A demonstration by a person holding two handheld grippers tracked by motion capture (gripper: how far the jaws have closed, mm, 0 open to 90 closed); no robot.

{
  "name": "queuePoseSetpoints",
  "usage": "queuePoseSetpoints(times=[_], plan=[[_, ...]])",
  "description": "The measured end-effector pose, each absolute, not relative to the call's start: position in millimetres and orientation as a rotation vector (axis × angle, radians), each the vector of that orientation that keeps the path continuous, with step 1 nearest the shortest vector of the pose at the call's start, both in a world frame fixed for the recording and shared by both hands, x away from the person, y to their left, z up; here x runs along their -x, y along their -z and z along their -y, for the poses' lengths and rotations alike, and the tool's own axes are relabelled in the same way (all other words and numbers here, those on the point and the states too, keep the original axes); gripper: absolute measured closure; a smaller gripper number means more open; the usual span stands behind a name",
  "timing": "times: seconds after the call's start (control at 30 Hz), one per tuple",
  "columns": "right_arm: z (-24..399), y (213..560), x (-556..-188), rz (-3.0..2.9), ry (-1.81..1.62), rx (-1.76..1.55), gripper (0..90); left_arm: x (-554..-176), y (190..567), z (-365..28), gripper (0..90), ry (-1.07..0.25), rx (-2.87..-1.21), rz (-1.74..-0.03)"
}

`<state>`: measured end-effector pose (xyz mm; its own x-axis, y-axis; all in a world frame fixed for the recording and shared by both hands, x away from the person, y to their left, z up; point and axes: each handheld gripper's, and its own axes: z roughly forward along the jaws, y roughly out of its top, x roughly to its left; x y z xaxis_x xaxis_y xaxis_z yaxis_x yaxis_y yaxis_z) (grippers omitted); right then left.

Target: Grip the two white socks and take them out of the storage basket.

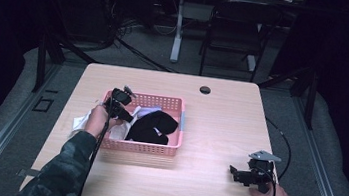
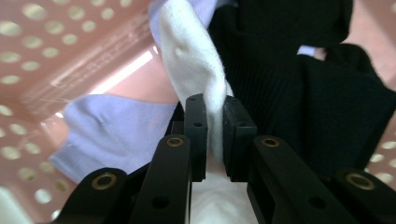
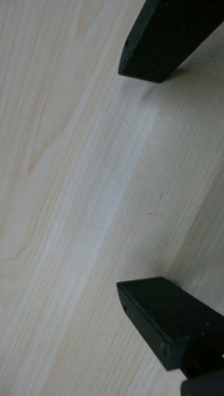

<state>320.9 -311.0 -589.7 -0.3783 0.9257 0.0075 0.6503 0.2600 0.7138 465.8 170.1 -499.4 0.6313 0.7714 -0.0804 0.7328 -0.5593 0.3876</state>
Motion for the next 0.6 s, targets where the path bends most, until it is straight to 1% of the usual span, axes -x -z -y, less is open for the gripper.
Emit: queuePoseSetpoints(times=[0.6], plan=[[311.2, 589.5, -320.9, -2.127, -0.894, -1.429, 0.0, -449.2, 445.0, -181.6, 82.1, -0.250, -2.385, -1.096]])
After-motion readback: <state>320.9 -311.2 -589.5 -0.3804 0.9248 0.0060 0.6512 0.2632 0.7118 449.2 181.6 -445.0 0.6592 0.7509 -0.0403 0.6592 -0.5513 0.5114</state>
